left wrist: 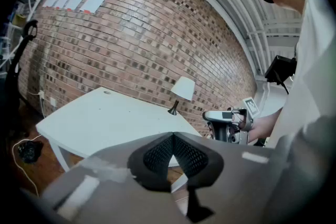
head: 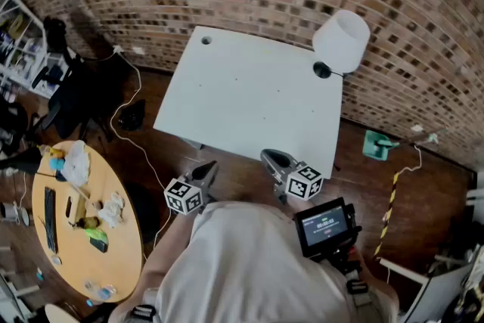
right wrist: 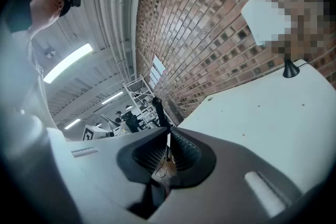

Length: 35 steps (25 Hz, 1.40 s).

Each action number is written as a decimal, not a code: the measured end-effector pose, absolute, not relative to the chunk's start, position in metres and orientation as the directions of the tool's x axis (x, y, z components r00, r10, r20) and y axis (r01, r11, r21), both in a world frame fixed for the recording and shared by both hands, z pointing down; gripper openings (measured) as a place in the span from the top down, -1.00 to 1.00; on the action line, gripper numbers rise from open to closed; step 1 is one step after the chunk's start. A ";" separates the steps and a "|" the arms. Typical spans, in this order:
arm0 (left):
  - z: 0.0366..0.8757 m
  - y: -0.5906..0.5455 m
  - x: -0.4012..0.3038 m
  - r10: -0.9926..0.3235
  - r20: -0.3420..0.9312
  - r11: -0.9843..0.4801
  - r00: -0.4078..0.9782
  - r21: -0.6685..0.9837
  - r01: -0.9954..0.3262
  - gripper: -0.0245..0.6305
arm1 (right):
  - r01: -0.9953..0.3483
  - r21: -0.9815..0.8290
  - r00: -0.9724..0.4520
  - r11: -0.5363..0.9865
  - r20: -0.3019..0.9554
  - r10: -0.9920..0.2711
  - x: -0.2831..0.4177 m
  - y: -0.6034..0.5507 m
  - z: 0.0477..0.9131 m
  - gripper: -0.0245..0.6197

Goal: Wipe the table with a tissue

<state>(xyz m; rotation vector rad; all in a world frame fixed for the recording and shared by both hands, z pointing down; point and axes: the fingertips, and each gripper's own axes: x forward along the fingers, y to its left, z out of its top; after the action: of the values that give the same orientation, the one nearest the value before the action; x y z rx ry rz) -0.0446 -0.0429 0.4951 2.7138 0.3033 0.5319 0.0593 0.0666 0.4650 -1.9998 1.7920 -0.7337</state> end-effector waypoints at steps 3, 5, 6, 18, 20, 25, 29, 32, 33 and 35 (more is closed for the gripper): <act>0.497 -0.068 -0.037 0.307 0.303 -0.892 0.902 0.422 0.161 0.91 | -0.797 -0.579 0.102 -0.173 0.154 -0.983 0.065 0.050 0.467 0.87; 0.501 -0.092 -0.040 0.280 0.323 -0.901 0.904 0.413 0.132 0.91 | -0.802 -0.572 0.103 -0.175 0.156 -0.982 0.065 0.031 0.469 0.86; 0.504 -0.105 -0.043 0.248 0.339 -0.911 0.908 0.399 0.099 0.91 | -0.809 -0.566 0.087 -0.161 0.155 -0.984 0.064 0.018 0.470 0.87; 0.505 -0.239 -0.165 -0.186 0.392 -0.870 0.901 0.360 -0.336 0.91 | -0.801 -0.570 -0.320 0.182 0.150 -0.935 -0.017 -0.150 0.457 0.86; 0.516 -0.255 -0.190 -0.237 0.429 -0.854 0.872 0.336 -0.397 0.91 | -0.791 -0.573 -0.367 0.216 0.162 -0.916 -0.034 -0.168 0.457 0.86; 0.543 -0.305 -0.272 -0.373 0.500 -0.753 0.781 0.328 -0.570 0.91 | -0.774 -0.577 -0.437 0.260 0.191 -0.879 -0.074 -0.210 0.460 0.86; 0.554 -0.333 -0.323 -0.433 0.538 -0.703 0.723 0.301 -0.644 0.91 | -0.765 -0.579 -0.473 0.280 0.212 -0.855 -0.098 -0.239 0.461 0.86; 0.557 -0.356 -0.351 -0.469 0.548 -0.690 0.693 0.262 -0.675 0.91 | -0.760 -0.577 -0.500 0.300 0.224 -0.836 -0.118 -0.260 0.463 0.86; 0.557 -0.363 -0.359 -0.482 0.548 -0.685 0.683 0.251 -0.684 0.91 | -0.757 -0.576 -0.510 0.309 0.225 -0.830 -0.125 -0.267 0.463 0.86; 0.556 -0.378 -0.374 -0.510 0.544 -0.674 0.666 0.228 -0.702 0.91 | -0.752 -0.578 -0.522 0.318 0.226 -0.823 -0.138 -0.280 0.461 0.86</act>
<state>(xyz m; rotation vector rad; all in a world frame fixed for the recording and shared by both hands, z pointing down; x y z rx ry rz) -0.3745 -0.3780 0.5555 2.4601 -0.9475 0.6212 -0.1376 -0.2800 0.4607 -1.4757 2.4591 -0.9830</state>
